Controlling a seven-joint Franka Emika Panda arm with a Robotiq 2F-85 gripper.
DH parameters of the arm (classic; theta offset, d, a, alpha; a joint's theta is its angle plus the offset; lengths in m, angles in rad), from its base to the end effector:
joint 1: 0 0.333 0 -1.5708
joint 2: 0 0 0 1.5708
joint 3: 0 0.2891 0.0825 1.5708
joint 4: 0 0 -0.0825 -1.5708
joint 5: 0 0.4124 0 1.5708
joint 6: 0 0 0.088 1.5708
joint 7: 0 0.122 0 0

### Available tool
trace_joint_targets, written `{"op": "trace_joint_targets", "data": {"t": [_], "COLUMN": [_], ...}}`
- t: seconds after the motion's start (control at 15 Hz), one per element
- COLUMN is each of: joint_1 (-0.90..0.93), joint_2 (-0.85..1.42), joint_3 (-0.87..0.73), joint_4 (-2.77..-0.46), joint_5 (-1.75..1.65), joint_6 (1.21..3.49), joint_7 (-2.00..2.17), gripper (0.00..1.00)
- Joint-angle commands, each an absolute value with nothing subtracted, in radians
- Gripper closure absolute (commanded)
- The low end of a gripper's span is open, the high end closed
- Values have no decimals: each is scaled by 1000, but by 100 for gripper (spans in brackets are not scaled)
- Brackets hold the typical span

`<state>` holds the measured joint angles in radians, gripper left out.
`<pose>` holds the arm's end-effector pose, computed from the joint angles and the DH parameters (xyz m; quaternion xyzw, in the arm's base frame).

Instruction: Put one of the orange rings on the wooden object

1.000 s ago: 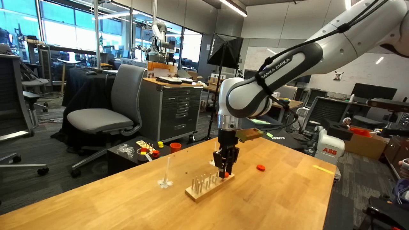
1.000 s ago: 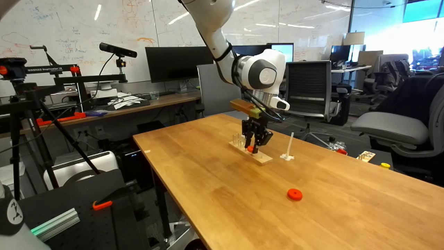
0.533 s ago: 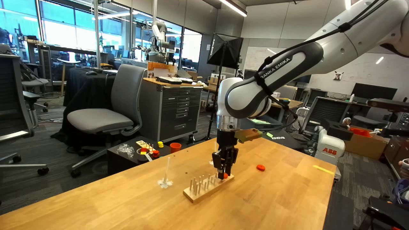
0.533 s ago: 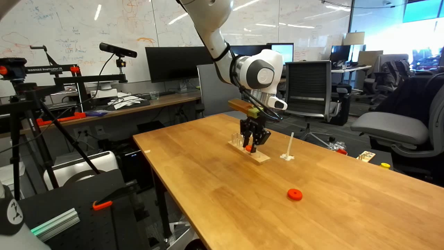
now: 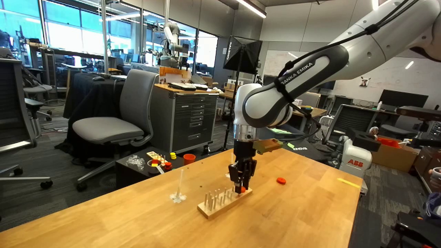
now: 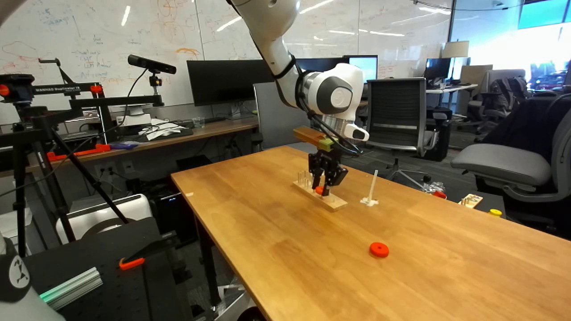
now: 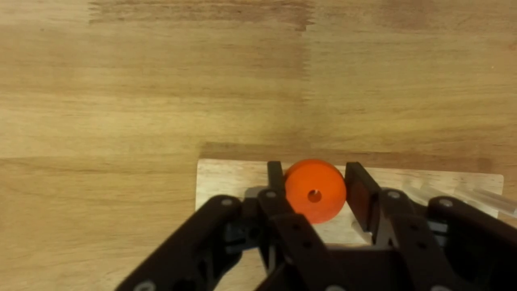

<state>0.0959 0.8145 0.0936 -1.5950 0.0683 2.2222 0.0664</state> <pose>0.6566 0.1262 0.0858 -0.9936 -0.0267 0.0992 0.0481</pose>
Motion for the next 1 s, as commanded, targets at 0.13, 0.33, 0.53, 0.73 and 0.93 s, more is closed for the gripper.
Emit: {"op": "trace_joint_targets", "data": {"t": [0.13,0.33,0.53,0.73,0.93], "joint_1": [99,99,97,97,98], "joint_2": [802,801,799,799,808], "joint_3": [98,99,100,99,97], "joint_4": [-1591,-1590,-1588,-1584,-1575], "joint_5": [83,84,85,85,84], "joint_6": [2211,2210,2209,2207,2203], "joint_7": [65,65,64,66,69], "gripper": [83,83,83,83,83]}}
